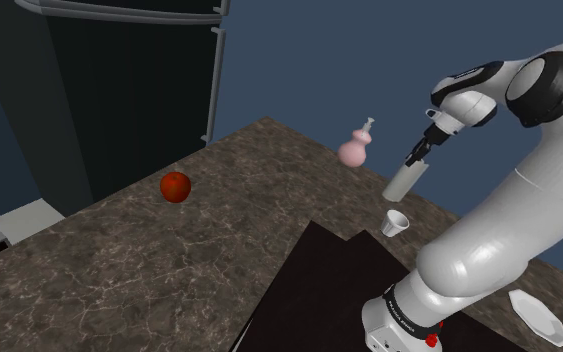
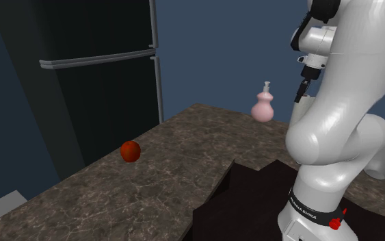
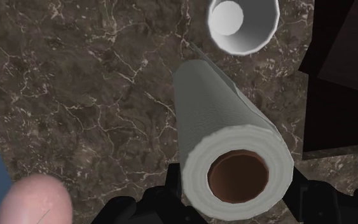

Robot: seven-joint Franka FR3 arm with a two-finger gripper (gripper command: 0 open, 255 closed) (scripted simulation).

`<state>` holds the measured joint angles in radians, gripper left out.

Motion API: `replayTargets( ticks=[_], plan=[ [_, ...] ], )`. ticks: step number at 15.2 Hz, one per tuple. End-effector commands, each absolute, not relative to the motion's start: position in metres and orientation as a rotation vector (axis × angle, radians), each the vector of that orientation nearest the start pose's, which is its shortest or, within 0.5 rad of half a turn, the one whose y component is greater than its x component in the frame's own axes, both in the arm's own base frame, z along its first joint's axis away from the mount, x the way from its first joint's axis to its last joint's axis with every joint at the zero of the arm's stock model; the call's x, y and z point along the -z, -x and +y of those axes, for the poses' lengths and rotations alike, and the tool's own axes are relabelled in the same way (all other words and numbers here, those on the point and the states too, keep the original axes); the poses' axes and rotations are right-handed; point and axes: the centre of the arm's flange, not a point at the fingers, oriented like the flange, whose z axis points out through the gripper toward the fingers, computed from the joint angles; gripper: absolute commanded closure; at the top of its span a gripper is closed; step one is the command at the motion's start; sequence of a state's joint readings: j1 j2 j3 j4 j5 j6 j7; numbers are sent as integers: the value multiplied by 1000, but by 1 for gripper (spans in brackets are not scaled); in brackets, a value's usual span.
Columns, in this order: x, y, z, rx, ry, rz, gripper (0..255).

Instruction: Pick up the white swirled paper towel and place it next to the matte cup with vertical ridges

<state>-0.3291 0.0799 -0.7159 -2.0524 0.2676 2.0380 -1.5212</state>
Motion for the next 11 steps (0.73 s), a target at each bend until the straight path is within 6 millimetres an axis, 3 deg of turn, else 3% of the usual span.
replayTargets(
  ticks=[1,11],
  plan=[
    [-415,-294,-469,233,2968,-519,255],
    [-467,-294,-469,233,2968,-519,255]
  ],
)
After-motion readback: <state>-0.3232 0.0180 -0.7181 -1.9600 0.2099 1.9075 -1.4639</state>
